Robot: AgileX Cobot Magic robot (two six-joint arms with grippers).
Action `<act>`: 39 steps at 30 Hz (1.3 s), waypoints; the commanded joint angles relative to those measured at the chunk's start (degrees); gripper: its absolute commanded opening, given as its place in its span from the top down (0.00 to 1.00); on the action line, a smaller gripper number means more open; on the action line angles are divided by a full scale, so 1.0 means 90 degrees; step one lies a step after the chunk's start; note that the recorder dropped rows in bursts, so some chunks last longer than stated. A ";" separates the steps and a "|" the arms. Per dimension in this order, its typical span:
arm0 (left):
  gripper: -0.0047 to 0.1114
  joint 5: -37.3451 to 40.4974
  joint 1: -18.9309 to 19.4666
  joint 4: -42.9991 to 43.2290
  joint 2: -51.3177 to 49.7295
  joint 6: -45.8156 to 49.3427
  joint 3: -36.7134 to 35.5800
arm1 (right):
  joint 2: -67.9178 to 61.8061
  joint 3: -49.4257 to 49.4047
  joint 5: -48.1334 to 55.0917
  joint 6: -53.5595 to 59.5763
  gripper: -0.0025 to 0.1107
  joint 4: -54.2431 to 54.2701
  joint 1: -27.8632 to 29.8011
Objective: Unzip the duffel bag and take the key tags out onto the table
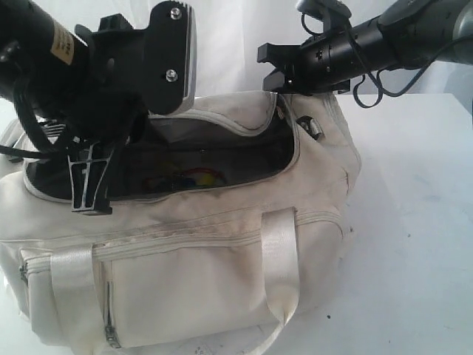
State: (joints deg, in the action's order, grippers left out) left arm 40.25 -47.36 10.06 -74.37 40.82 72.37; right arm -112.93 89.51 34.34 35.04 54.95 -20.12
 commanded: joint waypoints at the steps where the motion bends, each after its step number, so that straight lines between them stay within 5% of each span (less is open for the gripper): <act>1: 0.96 0.0751 -0.0083 -0.0516 0.0419 -0.0013 -0.0030 | -0.0086 0.0062 -0.1220 0.0082 0.98 -0.0224 0.0135; 17: 0.96 0.0572 -0.0083 -0.0543 0.0447 -0.0013 -0.0030 | -0.0142 0.0062 -0.0797 0.0082 0.96 -0.0518 0.0135; 20: 0.96 0.0584 -0.0083 -0.0561 0.0409 -0.0013 -0.0041 | -0.0132 0.0062 -0.0704 0.0082 0.86 -0.0518 0.0135; 29: 0.96 0.0593 -0.0083 -0.0566 0.0319 -0.0013 -0.0041 | 0.0205 0.0062 -0.0385 0.0082 0.33 -0.0518 0.0146; 39: 0.96 0.0523 -0.0083 -0.0566 0.0144 -0.0013 -0.0041 | 0.1252 0.0062 -0.0173 -0.0098 0.31 -0.1690 0.0213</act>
State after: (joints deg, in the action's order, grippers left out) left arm 43.48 -47.36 7.93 -73.23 40.94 71.89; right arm -104.77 89.71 31.37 35.01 42.82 -18.85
